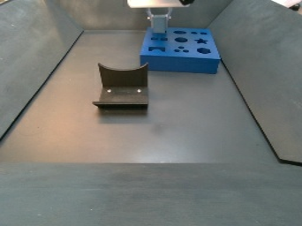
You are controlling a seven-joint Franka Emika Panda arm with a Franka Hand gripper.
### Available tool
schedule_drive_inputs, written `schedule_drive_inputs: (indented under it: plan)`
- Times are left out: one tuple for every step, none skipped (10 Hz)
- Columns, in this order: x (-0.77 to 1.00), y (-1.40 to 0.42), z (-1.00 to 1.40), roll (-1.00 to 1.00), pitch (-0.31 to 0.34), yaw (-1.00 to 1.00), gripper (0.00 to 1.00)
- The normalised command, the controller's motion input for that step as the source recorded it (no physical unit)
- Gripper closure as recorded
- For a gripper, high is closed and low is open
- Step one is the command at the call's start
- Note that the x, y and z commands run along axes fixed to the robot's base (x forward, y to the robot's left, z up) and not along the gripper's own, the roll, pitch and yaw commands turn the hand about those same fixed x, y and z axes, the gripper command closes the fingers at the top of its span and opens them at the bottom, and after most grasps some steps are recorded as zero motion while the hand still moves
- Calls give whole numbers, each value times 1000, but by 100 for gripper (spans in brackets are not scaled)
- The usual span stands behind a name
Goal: Insert the rectangle object.
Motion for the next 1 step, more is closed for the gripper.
schedule_drive_inputs:
  plan:
    - [0,-86,-23,54,-43,14,100]
